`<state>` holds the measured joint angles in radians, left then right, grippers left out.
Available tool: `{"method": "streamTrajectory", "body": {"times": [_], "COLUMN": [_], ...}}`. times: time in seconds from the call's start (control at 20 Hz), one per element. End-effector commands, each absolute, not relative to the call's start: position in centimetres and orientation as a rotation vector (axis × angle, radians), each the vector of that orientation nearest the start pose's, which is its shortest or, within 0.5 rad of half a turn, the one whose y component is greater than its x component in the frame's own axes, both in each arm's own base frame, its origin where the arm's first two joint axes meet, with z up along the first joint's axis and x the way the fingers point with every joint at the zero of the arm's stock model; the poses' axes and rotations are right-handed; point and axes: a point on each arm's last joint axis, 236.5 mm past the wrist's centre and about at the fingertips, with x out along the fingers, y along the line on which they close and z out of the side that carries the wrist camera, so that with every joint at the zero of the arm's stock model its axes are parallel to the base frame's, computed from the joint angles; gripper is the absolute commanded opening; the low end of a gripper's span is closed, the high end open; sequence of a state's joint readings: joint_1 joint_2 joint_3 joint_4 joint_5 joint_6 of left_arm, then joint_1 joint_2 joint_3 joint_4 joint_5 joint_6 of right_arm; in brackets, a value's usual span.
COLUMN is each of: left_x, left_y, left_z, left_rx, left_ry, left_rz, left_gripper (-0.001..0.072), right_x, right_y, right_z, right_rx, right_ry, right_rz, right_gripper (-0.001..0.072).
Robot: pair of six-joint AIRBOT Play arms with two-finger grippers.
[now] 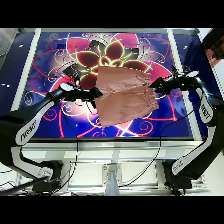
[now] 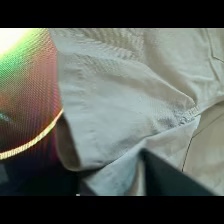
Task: Fold the clothes and pants, and hang the long-sleeved shirts on hangers.
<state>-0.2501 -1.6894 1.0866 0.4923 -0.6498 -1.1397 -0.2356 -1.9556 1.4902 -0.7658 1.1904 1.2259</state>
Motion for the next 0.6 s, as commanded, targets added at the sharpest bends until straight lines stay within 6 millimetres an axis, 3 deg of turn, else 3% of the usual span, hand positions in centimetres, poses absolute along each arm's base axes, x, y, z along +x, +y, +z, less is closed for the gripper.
{"method": "streamTrajectory", "body": {"times": [0.0, 0.05, 0.1, 0.15, 0.25, 0.4, 0.55], "left_x": [45.3, 45.6, 46.0, 46.4, 47.6, 48.8, 47.7], "left_y": [-24.2, -24.1, -24.0, -23.7, -23.2, -21.6, -19.7], "left_z": [-9.2, -9.1, -8.8, -8.5, -7.4, -6.0, -5.7], "left_rx": [-0.600, -0.599, -0.599, -0.602, -0.599, -0.538, -0.517], "left_ry": [1.088, 1.077, 1.065, 1.054, 1.023, 0.979, 1.038], "left_rz": [-0.431, -0.426, -0.422, -0.421, -0.420, -0.417, -0.407], "left_gripper": [0.0062, 0.0009, 0.0009, 0.0008, 0.0008, 0.0007, 0.0006], "right_x": [47.3, 47.1, 46.9, 46.7, 46.2, 45.0, 43.0], "right_y": [7.0, 7.6, 8.0, 8.3, 8.4, 8.2, 8.5], "right_z": [-12.7, -12.7, -12.7, -12.6, -12.5, -12.4, -11.8], "right_rx": [0.680, 0.654, 0.624, 0.594, 0.576, 0.540, 0.535], "right_ry": [1.410, 1.412, 1.414, 1.410, 1.421, 1.465, 1.535], "right_rz": [0.428, 0.455, 0.487, 0.517, 0.545, 0.564, 0.617], "right_gripper": [0.0513, 0.0509, 0.0481, 0.0379, 0.0020, 0.0020, 0.0020]}}
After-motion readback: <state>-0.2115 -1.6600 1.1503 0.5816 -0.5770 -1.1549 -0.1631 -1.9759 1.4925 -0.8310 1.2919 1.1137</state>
